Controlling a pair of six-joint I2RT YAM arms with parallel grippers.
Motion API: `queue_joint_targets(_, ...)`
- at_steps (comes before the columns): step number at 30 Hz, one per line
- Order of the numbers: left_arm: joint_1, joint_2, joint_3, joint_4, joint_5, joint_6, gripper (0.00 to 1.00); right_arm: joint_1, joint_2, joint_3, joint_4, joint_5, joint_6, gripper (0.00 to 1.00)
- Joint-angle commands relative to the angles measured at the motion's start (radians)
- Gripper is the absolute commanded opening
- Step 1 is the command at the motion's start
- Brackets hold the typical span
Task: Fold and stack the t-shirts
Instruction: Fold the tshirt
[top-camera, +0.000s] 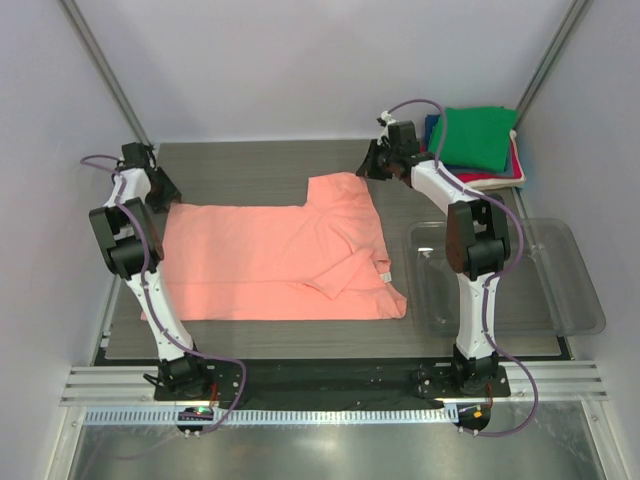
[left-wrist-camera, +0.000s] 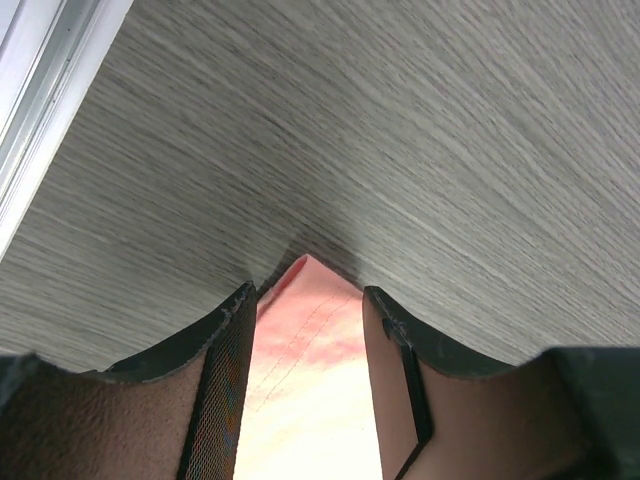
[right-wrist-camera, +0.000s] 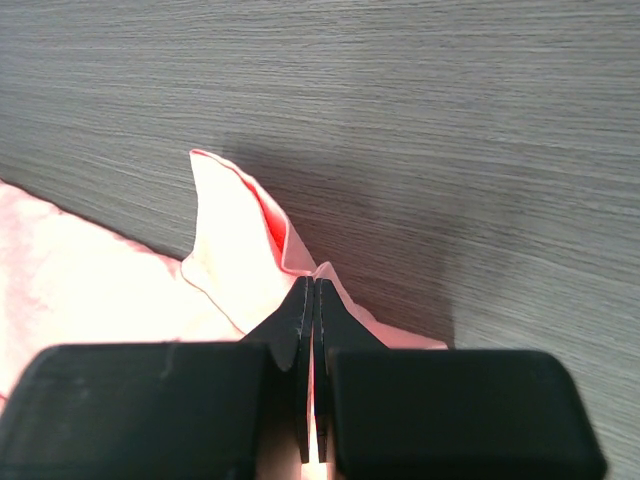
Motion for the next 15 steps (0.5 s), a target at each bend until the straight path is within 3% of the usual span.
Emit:
queue_joint_targets(1,-0.003,0.021,0.045,0.0,-0.005,0.022,0.48,-0.002,-0.03,0.003,0.03,-0.016,-0.001,0.01)
queue_joint_targets(10,-0.012,0.03,0.035,0.0,0.01,0.041,0.35,-0.003,-0.025,-0.005,0.035,-0.019,-0.001,0.01)
queue_joint_targets(15,-0.014,0.039,0.031,0.003,0.014,0.033,0.15,-0.003,-0.027,-0.016,0.038,-0.019,-0.006,0.01)
